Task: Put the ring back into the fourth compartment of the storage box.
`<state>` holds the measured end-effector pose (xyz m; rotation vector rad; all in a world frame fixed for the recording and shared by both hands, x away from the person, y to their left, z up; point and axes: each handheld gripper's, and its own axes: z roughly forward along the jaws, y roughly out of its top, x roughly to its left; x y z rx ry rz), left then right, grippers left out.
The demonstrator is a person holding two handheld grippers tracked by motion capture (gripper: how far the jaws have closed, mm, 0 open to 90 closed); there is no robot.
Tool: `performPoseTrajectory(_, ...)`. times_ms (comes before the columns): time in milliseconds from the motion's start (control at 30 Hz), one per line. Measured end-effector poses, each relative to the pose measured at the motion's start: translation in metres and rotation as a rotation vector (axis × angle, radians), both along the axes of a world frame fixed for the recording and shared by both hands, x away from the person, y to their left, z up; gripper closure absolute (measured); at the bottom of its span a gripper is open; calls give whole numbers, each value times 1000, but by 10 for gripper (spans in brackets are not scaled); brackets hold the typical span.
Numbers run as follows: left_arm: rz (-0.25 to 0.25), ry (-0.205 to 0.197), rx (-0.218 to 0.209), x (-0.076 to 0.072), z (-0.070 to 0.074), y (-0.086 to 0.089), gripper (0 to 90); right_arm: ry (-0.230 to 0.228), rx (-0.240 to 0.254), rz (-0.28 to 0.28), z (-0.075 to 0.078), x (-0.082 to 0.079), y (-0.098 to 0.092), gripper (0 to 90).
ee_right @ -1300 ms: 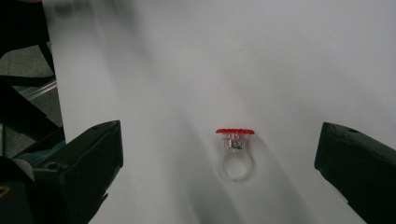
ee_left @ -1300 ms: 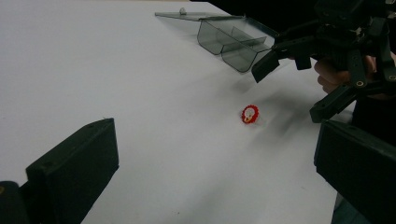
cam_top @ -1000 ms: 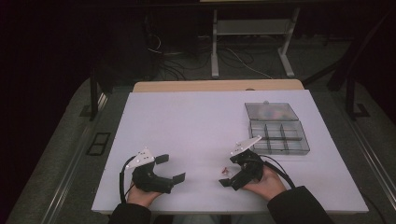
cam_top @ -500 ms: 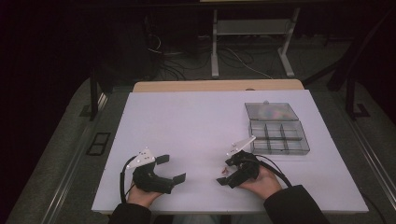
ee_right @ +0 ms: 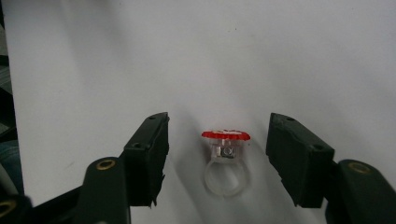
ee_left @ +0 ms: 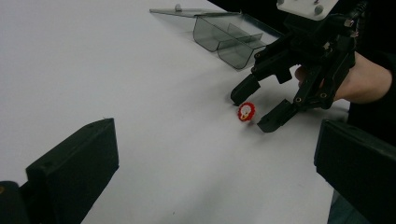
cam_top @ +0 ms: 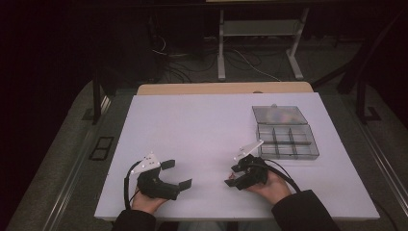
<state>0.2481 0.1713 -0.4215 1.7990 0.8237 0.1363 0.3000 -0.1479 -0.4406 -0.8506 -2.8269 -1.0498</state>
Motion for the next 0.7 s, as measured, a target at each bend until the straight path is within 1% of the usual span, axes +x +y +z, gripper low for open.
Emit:
performPoseTrajectory(200,-1,-1,-1,0,0,0,0,-16,-13,-12,1,-1,-1,490)
performPoseTrajectory(467,-1,0,0,0,0,0,0,-25,-20,-4,1,-2,0,648)
performPoseTrajectory(633,-1,0,0,0,0,0,0,-19,-22,1,1,-1,-1,686)
performPoseTrajectory(700,-1,0,0,0,0,0,0,-9,-21,2,2,0,-2,691)
